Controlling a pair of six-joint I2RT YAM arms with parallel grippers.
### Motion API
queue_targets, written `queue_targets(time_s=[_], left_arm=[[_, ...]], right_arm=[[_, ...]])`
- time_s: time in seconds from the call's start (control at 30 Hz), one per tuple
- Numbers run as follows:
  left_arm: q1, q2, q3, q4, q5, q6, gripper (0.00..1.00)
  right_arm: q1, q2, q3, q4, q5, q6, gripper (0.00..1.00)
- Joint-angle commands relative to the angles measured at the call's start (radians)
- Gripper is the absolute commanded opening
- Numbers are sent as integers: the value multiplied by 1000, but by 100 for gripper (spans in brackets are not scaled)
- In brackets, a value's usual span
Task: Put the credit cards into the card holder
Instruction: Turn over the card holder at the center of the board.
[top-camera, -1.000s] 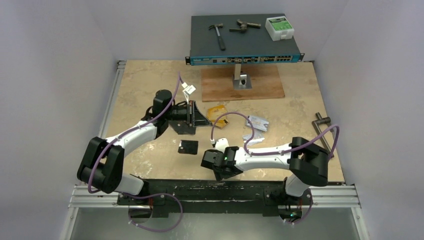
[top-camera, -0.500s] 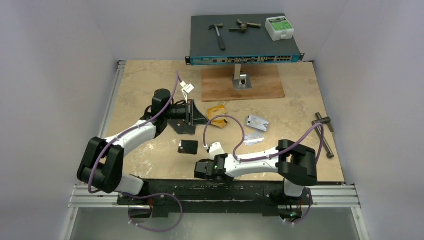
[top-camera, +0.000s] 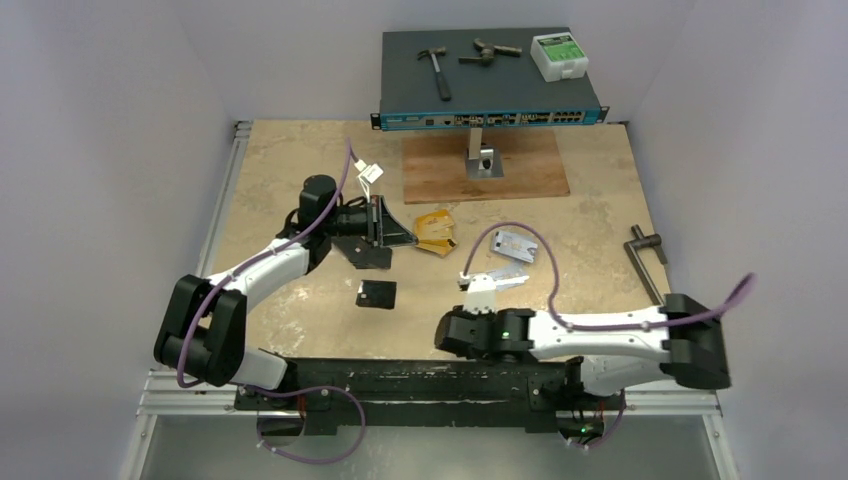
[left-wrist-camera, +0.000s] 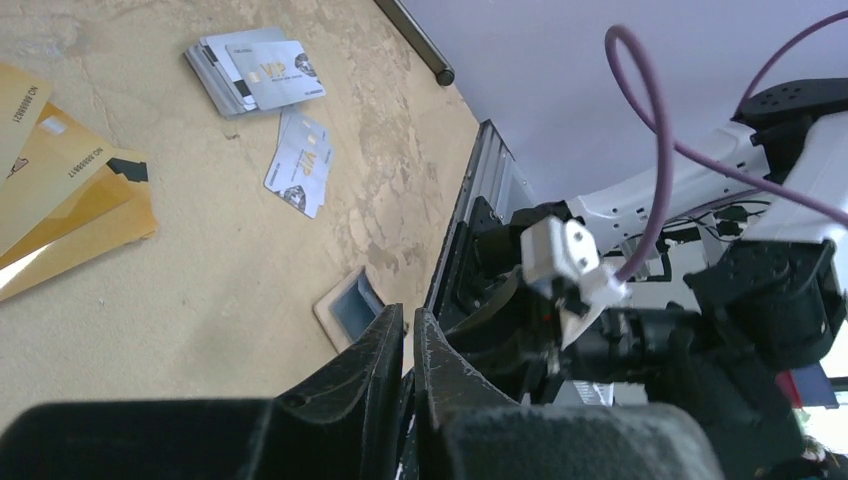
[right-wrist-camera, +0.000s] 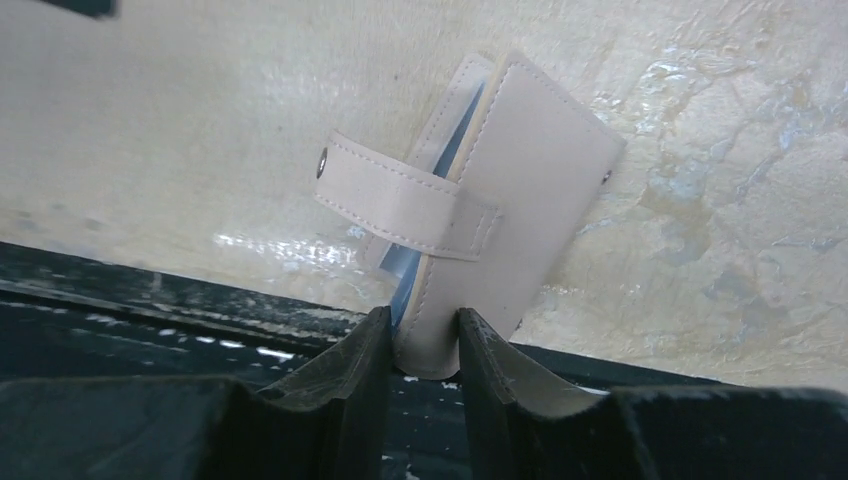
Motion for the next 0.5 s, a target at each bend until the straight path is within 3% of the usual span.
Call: queue_targets(time_s=[0.0, 0.2, 0.3, 0.33, 0.4, 0.47], left_arm=[[9, -27, 43, 13, 9, 23, 8], [9, -22, 39, -3, -6, 50, 8], [7, -12, 41, -30, -18, 81, 8], [4, -8, 41, -34, -20, 87, 8], [-4, -8, 41, -46, -28, 101, 8], [-13, -8, 44, -47, -29, 101, 8]], right_arm=[[-26, -241, -122, 133, 26, 113, 0], [-35, -578, -327, 320, 42, 129, 0], [-54, -673, -388, 257, 30, 212, 0], [-54, -678, -393, 237, 22, 221, 5], [-55, -660, -383, 201, 5, 223, 26], [-55, -604, -343, 184, 4, 190, 39]])
